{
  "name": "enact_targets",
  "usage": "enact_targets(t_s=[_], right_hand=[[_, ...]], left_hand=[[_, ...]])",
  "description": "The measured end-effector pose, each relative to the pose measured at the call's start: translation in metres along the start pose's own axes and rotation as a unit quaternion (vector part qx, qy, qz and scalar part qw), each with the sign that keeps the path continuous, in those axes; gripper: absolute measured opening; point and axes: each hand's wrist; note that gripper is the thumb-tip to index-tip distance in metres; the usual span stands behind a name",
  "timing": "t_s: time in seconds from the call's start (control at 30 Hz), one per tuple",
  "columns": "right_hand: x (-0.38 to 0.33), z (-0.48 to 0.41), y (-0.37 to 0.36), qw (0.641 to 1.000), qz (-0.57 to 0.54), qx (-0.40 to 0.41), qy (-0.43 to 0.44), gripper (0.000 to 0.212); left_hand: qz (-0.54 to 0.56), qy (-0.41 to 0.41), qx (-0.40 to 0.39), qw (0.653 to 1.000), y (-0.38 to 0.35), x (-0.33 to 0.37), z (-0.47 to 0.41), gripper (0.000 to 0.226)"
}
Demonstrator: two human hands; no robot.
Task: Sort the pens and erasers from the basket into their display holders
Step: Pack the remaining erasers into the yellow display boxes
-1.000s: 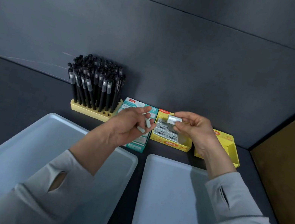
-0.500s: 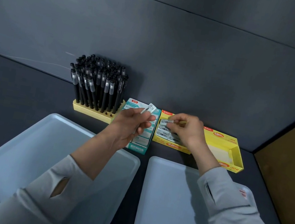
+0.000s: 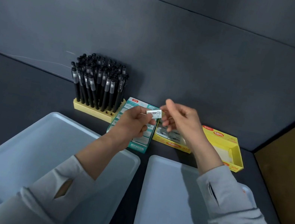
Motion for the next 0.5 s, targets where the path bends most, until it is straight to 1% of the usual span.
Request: enact_targets(t_s=[0.07, 0.17, 0.23, 0.3, 0.33, 0.4, 0.47, 0.5], right_hand=[[-0.005, 0.002, 0.0, 0.999, -0.044, -0.018, -0.017, 0.02], [0.0, 0.005, 0.01, 0.994, -0.104, 0.002, -0.044, 0.005], [0.005, 0.008, 0.02, 0.987, -0.151, 0.004, -0.056, 0.004], [0.009, 0.011, 0.027, 0.984, -0.169, -0.01, -0.055, 0.008], [0.009, 0.013, 0.029, 0.987, -0.153, -0.023, -0.048, 0.013], [0.007, 0.016, 0.03, 0.996, -0.076, -0.038, -0.024, 0.023], [0.005, 0.016, 0.031, 1.0, -0.018, -0.021, -0.007, 0.021], [0.004, 0.016, 0.032, 1.0, -0.011, -0.009, -0.006, 0.017]], left_hand=[[-0.016, -0.011, 0.0, 1.0, -0.004, -0.001, -0.002, 0.005], [-0.035, -0.029, -0.009, 0.999, -0.01, 0.0, -0.002, 0.006], [-0.049, -0.04, -0.015, 0.998, -0.013, -0.001, -0.002, 0.013], [-0.068, -0.056, -0.023, 0.996, -0.016, -0.003, -0.004, 0.011], [-0.077, -0.064, -0.022, 0.995, -0.018, -0.004, -0.005, 0.007], [-0.091, -0.078, -0.011, 0.993, -0.021, -0.004, -0.006, 0.006], [-0.093, -0.076, -0.003, 0.993, -0.023, -0.004, -0.008, 0.012], [-0.086, -0.069, -0.002, 0.994, -0.024, -0.004, -0.007, 0.011]])
Point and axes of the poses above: each hand's wrist, its own z-axis away from the middle knuckle, its own y-axis out of the back of the hand, x = y × z, and after that the axes turned 12 degrees about y, right-handed
